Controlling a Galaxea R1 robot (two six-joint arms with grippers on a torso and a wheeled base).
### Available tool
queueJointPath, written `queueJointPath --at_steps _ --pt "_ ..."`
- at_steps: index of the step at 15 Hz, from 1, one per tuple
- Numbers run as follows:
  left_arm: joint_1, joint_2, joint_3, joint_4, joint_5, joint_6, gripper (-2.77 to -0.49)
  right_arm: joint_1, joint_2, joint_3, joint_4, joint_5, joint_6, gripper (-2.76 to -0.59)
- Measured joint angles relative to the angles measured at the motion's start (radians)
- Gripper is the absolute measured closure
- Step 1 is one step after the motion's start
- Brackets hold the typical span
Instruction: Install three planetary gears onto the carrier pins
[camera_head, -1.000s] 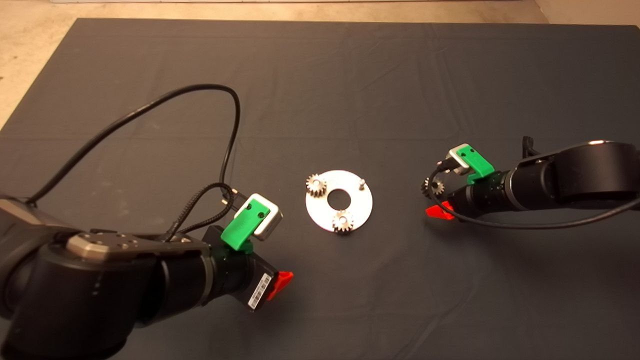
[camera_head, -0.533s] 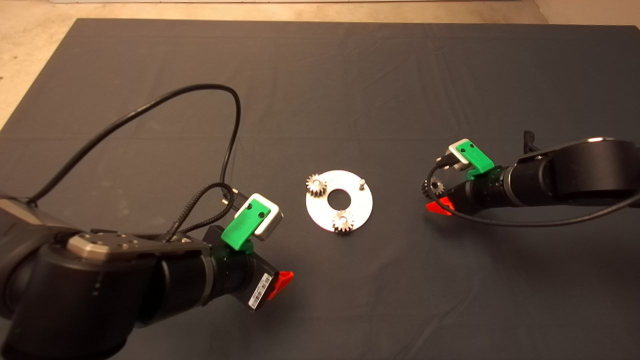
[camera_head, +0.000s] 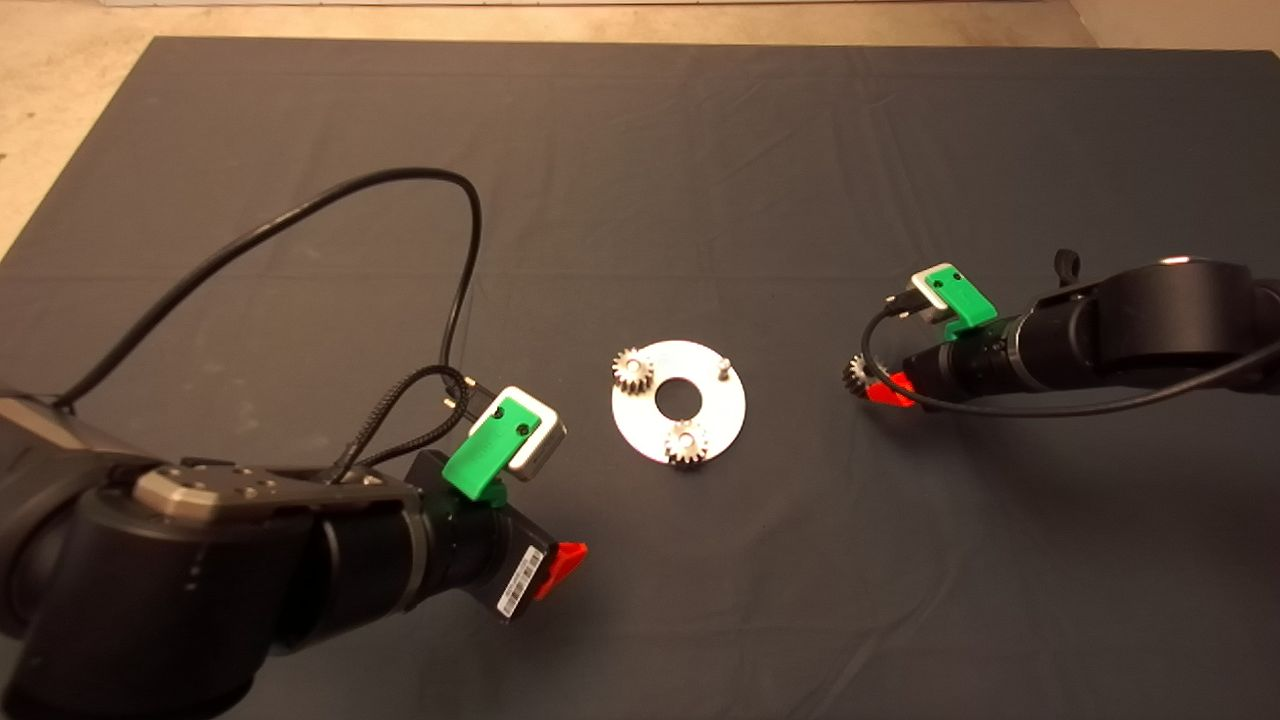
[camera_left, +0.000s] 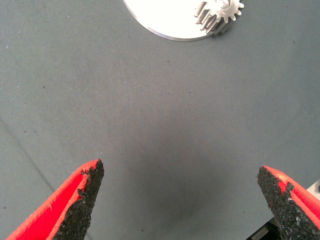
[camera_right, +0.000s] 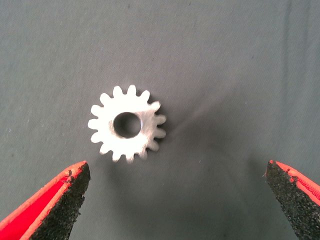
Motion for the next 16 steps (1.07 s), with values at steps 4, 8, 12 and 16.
queueJointPath --at_steps 4,8,12,16 --pt "0.000 -0.002 0.000 0.000 0.000 0.000 -2.22 0.000 0.006 -0.010 0.000 0.051 0.000 -2.63" --pt "0.000 -0.005 0.000 0.000 0.000 0.000 -2.22 -0.001 0.043 -0.040 -0.001 0.087 0.003 -2.63" --pt "0.000 -0.012 0.000 0.000 0.000 0.000 -2.22 -0.001 0.063 -0.068 0.000 0.087 0.003 -2.63" --pt "0.000 -0.022 0.000 0.000 0.000 0.000 -2.22 -0.013 0.074 -0.068 0.000 0.087 0.003 -2.63"
